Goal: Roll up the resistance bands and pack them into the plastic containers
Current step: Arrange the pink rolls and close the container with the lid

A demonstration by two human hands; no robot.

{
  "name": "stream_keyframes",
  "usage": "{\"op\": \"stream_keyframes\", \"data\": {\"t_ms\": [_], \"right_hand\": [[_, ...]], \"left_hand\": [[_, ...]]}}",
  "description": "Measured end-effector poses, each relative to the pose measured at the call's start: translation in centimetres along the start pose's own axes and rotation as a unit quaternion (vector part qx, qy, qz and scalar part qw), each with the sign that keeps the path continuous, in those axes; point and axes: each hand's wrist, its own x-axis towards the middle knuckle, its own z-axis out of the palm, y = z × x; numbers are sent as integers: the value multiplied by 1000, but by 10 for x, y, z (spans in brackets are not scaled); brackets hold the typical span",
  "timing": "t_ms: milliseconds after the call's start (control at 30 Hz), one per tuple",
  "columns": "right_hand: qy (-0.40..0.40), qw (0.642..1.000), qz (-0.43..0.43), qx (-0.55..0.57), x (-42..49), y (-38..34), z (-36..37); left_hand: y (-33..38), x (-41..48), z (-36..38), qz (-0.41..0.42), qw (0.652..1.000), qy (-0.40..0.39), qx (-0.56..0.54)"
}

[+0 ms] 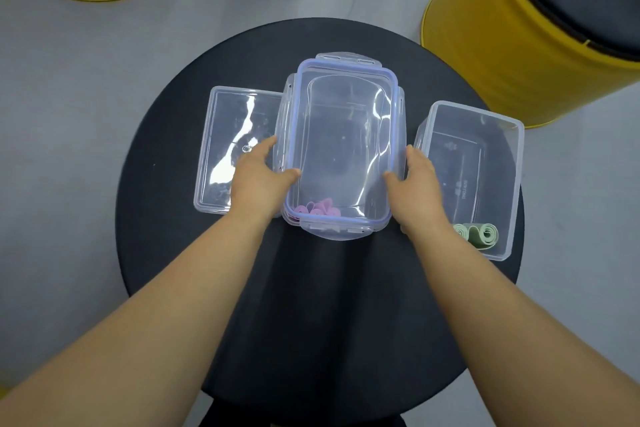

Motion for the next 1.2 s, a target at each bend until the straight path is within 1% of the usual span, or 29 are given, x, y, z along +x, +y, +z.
{"op": "stream_keyframes", "data": {"t_ms": [67,133,233,533,633,733,800,900,1000,1100,1200], "right_hand": [[4,1000,-14,-10,5,-7,0],[5,1000,-16,-12,12,-12,0],[5,1000,-4,2,18,-14,1],[0,998,23,58,23,-13,4],[-3,993,46,108,22,-14,1],[-13,988,58,139,19,-15,-1],[-18,986,69,149,19,-14,2],[-29,982,86,164,20,-13,5],[-34,981,92,168,21,-14,5],[-29,978,116,171,23,-18,3],[-39,977,120,170,24,-20,0]], "left_hand": [[3,3,3,24,999,12,25],[7,7,6,28,999,21,34],[12,11,8,10,999,33,15],[14,14,8,16,999,45,4],[14,14,7,12,999,41,-5],[14,15,5,13,1000,23,16],[15,17,5,15,999,5,44],[16,18,8,25,995,8,96],[19,20,10,23,994,12,105],[21,23,11,11,994,5,111],[21,24,11,3,994,-13,107]]}}
